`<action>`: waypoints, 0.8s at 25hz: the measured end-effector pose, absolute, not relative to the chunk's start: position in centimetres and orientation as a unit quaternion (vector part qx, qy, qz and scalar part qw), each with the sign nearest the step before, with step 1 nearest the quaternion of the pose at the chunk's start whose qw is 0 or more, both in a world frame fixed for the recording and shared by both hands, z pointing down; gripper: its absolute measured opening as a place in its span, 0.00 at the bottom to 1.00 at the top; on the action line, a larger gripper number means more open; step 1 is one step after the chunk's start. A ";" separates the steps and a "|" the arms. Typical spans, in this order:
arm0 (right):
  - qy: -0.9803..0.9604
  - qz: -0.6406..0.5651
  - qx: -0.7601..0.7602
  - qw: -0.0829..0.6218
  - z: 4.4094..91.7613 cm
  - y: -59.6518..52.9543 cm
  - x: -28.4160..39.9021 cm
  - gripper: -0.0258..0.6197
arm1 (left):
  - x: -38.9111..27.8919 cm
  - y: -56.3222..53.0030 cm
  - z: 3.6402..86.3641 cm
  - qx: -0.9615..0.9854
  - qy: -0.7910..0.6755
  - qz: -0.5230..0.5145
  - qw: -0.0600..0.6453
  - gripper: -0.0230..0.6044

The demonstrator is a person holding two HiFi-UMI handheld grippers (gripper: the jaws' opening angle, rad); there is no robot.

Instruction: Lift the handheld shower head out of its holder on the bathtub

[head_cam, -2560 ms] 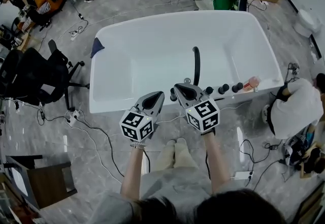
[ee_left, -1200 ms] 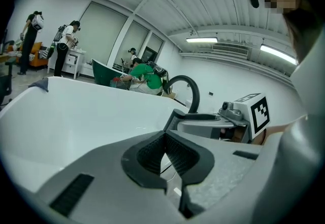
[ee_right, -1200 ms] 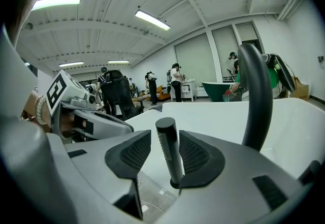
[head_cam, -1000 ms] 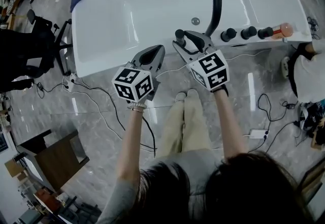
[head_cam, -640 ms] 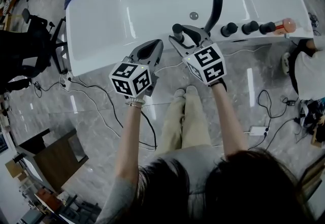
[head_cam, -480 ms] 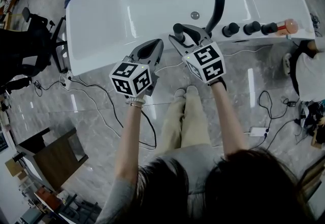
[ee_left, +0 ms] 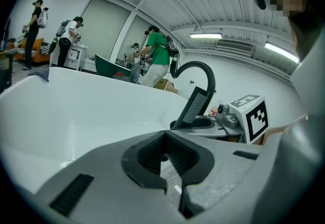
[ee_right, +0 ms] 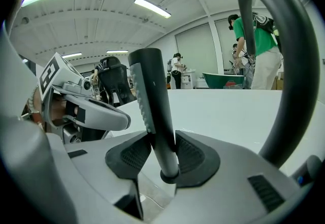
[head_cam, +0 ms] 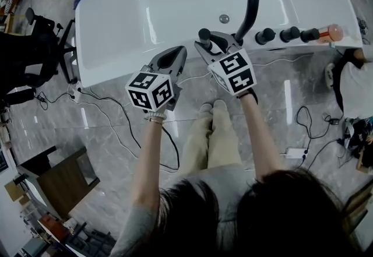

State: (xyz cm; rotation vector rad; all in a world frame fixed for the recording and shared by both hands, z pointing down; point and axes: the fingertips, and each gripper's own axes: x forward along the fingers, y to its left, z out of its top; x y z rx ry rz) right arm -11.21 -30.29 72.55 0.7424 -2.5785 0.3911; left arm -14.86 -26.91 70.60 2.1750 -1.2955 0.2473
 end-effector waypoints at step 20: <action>-0.919 0.147 0.288 0.226 67.6 -30.4 -10.6 0.25 | -14.7 -26.5 66.3 0.811 -0.494 0.076 0.305 0.04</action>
